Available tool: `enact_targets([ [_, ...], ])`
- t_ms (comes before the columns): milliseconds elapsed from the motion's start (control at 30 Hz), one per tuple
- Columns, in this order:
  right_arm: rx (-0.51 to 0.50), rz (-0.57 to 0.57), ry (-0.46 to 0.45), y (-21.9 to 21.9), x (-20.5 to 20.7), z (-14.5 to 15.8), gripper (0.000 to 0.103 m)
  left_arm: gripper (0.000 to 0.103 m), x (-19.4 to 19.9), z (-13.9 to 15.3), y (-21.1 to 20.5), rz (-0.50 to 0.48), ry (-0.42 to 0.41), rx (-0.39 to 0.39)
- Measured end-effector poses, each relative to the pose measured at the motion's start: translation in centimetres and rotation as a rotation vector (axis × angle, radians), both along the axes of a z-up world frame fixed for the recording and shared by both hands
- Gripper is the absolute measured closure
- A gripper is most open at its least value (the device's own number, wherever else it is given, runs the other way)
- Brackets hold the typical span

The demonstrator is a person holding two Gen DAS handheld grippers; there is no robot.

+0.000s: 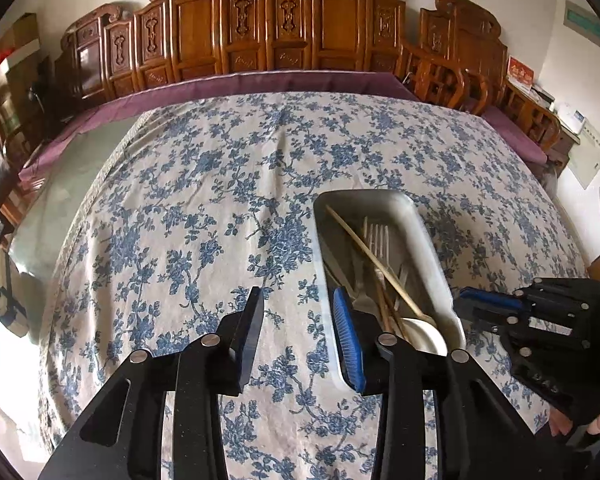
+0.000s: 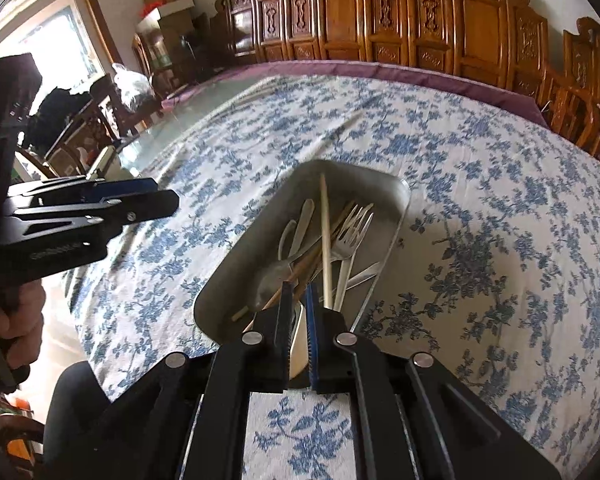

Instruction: Organize utensils

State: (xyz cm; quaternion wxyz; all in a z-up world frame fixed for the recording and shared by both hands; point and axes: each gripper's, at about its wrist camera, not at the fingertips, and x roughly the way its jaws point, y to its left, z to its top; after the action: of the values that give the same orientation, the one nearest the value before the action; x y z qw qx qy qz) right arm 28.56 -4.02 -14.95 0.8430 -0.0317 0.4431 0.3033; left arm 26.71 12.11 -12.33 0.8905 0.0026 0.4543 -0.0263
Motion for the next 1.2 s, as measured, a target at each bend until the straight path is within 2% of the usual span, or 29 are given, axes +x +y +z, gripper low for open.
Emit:
enact_targets([
  [100, 0.021, -0.018, -0.03, -1.5, -1.2, 1.3, 0.087, 0.068, -0.8, 0.6, -0.5, 0.001, -0.012, -0.01],
  [200, 0.046, -0.036, -0.056, -3.1, -2.4, 2.7, 0.086, 0.052, -1.5, 1.3, -1.3, -0.002, -0.032, -0.01],
  [333, 0.056, -0.056, -0.09, -4.9, -4.0, 4.2, 0.086, 0.048, -2.5, 2.3, -2.6, -0.017, -0.048, -0.014],
  [367, 0.061, -0.062, -0.094, -5.4, -4.4, 4.5, 0.086, 0.045, -2.9, 2.6, -3.0, -0.021, -0.057, -0.015],
  [433, 0.066, -0.085, -0.115, -6.6, -5.4, 5.2, 0.082, 0.031, -3.6, 3.3, -3.7, -0.023, -0.08, -0.011],
  [500, 0.069, -0.111, -0.136, -7.8, -6.2, 5.8, 0.065, 0.027, -4.3, 3.8, -4.3, -0.026, -0.097, -0.009],
  [633, 0.069, -0.175, -0.16, -10.2, -7.8, 6.4, 0.051, 0.014, -5.6, 4.6, -5.5, -0.031, -0.118, -0.002],
  [700, 0.059, -0.216, -0.173, -11.4, -8.5, 6.6, 0.031, 0.012, -6.2, 4.8, -6.2, -0.031, -0.121, -0.005],
  [800, 0.045, -0.276, -0.192, -13.2, -9.6, 7.1, 0.016, 0.009, -7.1, 5.1, -7.0, -0.032, -0.125, -0.012],
  [900, 0.037, -0.319, -0.215, -14.4, -10.5, 7.8, 0.006, 0.008, -8.2, 5.4, -8.0, -0.032, -0.134, -0.006],
  [1033, 0.047, -0.359, -0.244, -15.9, -11.8, 9.1, 0.003, 0.008, -9.8, 6.7, -9.3, -0.028, -0.173, -0.006],
  [1200, 0.068, -0.396, -0.339, -17.2, -14.6, 12.2, 0.003, 0.008, -12.5, 10.0, -10.8, -0.029, -0.273, 0.007],
])
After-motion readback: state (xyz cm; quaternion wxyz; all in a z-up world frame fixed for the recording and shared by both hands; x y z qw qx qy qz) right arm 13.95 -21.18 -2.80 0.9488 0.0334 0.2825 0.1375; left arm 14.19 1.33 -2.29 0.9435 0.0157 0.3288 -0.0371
